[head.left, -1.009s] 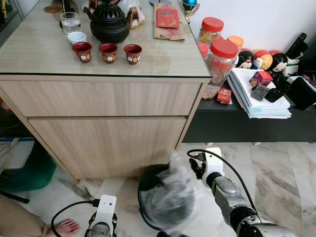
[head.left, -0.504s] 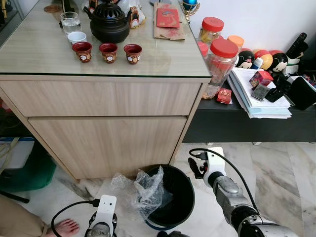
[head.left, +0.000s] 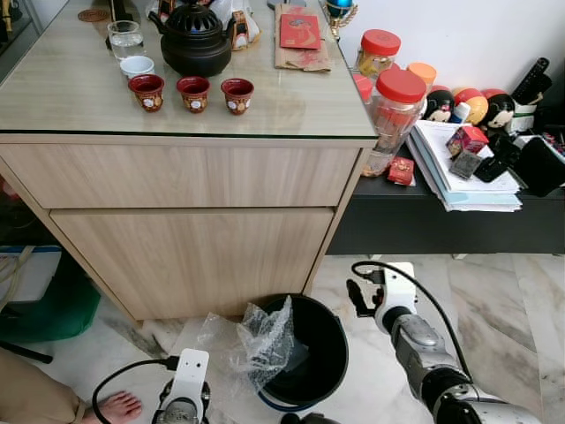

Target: Picking trash to rubbish bin

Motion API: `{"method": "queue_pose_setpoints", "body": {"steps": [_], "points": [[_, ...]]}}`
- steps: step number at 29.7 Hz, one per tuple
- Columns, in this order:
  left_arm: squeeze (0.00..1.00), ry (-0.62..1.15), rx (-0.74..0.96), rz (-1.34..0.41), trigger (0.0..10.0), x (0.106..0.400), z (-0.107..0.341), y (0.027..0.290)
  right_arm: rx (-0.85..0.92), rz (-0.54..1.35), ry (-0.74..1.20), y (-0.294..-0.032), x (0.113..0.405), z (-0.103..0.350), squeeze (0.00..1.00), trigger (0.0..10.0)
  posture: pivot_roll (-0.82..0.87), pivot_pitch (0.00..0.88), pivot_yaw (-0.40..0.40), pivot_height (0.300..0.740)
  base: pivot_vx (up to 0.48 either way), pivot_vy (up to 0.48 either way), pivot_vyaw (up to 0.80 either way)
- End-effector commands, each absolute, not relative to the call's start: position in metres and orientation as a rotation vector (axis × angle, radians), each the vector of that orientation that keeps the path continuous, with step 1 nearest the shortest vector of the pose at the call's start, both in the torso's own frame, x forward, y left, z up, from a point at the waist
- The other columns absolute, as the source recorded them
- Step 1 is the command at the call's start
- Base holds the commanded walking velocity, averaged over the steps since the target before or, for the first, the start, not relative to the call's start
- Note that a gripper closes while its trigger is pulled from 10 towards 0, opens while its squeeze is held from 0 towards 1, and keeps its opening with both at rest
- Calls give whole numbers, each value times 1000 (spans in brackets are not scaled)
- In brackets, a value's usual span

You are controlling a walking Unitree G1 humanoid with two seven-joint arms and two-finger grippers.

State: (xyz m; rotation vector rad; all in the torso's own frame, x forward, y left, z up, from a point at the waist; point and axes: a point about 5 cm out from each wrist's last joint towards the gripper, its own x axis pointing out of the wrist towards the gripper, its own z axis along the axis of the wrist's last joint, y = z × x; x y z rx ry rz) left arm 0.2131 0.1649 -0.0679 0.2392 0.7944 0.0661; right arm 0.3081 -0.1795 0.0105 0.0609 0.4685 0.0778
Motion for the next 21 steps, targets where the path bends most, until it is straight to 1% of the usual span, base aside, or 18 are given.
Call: {"method": "queue_pose_setpoints", "body": {"steps": [1,9,18,21], "points": [[0,818,226,62,10000,206,-72,162,68,36,495,-190,302,5,0,10000,41,181,-154,740,0,0,0],[0,816,214,65,10000,208,-71,162,72,-17,527,-202,293,-2,0,10000,38,182,-153,740,0,0,0],[0,818,214,64,10000,207,-72,162,78,-45,541,-209,287,-6,0,10000,37,182,-151,740,0,0,0],[0,800,211,71,10000,208,-71,163,84,-64,560,-212,281,-11,0,10000,38,182,-152,740,0,0,0]]}}
